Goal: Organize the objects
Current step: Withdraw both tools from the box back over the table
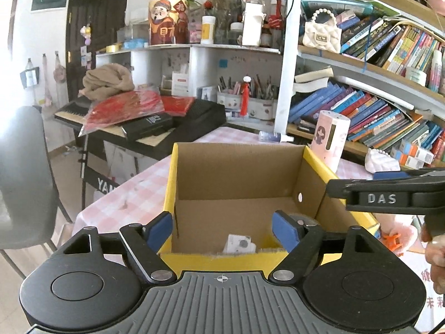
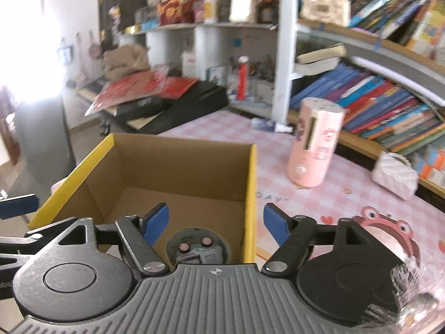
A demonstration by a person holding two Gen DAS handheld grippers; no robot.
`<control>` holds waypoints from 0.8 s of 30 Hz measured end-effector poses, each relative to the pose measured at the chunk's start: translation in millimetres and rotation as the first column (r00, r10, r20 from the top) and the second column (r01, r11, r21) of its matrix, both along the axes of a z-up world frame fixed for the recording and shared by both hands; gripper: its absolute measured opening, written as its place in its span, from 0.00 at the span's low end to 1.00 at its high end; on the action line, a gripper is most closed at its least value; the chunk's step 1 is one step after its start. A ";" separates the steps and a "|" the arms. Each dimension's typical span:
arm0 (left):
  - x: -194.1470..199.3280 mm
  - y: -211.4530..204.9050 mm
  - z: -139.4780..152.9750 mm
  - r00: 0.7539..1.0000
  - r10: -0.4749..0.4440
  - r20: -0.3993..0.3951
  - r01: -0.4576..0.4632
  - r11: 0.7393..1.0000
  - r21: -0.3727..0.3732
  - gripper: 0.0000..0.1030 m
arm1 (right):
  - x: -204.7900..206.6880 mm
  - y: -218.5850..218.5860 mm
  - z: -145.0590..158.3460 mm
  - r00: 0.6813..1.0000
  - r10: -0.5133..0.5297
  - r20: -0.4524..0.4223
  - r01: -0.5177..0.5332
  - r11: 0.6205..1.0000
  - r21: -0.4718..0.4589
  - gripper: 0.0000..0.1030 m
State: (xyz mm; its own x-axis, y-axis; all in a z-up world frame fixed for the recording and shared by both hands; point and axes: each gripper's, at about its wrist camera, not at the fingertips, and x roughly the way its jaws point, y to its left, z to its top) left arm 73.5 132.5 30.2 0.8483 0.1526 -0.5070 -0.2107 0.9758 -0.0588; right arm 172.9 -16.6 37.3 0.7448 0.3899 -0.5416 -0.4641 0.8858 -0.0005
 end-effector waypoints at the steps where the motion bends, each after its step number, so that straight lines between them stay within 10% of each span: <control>1: -3.3 0.4 -0.5 1.000 0.000 0.001 0.000 1.000 -0.002 0.81 | -4.4 -2.0 0.0 1.000 -0.014 0.008 0.014 1.000 0.004 0.75; 24: -84.7 3.1 -20.4 0.993 -0.022 -0.115 0.020 1.000 -0.015 0.91 | -128.8 -17.8 -35.4 0.977 -0.212 -0.035 0.208 0.975 -0.081 0.95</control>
